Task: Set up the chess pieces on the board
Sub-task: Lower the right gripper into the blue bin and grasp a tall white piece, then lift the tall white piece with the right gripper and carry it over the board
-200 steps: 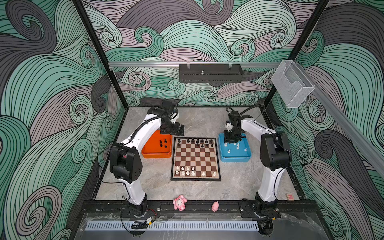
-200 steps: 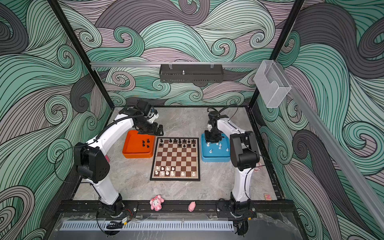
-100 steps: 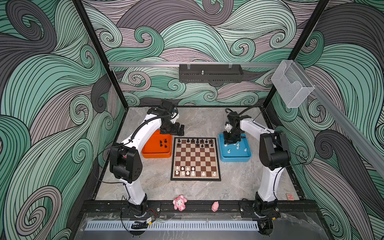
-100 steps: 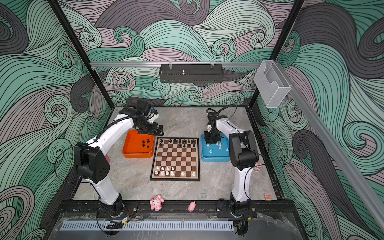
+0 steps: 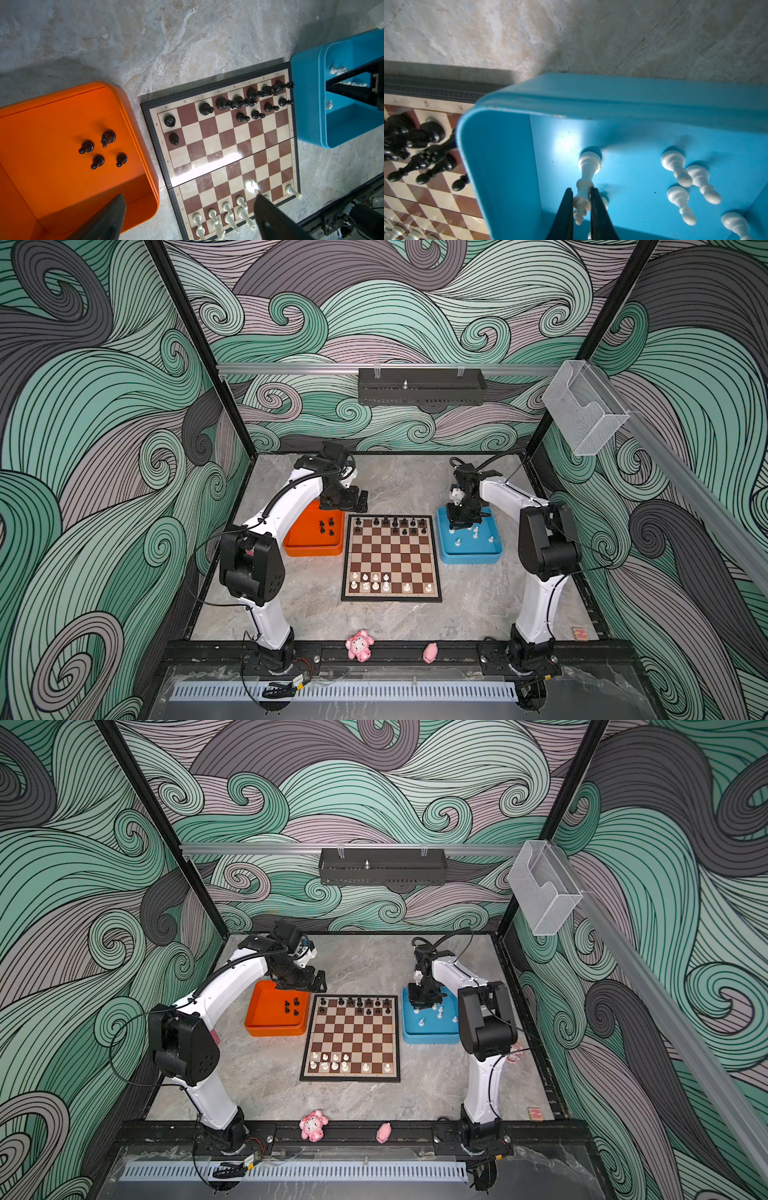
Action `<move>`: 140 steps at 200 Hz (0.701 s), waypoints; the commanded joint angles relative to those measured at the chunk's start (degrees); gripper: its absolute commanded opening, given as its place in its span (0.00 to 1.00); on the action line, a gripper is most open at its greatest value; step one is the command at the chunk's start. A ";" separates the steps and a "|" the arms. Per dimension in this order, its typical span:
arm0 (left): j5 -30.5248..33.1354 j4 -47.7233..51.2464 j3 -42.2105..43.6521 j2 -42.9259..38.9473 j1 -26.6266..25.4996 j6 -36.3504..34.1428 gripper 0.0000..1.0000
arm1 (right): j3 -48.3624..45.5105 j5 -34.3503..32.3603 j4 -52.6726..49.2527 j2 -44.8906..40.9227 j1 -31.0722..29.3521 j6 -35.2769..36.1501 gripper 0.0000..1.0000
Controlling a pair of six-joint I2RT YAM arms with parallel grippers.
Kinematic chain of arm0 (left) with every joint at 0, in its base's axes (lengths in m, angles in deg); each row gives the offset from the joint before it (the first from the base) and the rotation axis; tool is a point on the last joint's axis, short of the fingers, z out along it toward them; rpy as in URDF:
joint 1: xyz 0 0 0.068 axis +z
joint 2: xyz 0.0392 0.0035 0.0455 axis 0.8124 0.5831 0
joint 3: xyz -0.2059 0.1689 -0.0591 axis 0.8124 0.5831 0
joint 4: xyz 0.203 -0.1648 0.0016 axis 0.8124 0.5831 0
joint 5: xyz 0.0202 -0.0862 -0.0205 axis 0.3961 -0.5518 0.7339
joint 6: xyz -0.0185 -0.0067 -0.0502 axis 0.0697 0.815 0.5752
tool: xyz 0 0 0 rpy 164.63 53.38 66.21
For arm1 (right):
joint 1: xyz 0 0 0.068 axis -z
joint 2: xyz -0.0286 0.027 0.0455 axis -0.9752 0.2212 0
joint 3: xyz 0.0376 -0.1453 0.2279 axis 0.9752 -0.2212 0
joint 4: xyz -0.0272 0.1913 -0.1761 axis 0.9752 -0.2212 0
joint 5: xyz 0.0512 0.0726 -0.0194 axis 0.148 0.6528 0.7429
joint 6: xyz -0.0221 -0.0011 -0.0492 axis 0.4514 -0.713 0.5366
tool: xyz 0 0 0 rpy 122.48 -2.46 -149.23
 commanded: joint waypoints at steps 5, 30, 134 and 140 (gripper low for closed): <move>-0.73 -0.11 0.48 -0.02 0.83 1.47 0.99 | 1.42 -2.54 -2.87 -3.06 -0.51 0.43 0.13; -1.09 -0.52 0.70 -0.55 1.49 2.13 0.99 | 2.00 -2.50 -4.12 -4.54 -0.52 0.60 0.12; -4.29 -2.49 4.56 -5.41 12.04 5.87 0.99 | 4.66 -2.45 -14.41 -16.55 -13.01 1.37 0.12; -4.20 -2.49 4.83 -5.74 12.64 5.83 0.99 | 4.23 -2.21 -14.35 -17.19 -14.50 0.87 0.12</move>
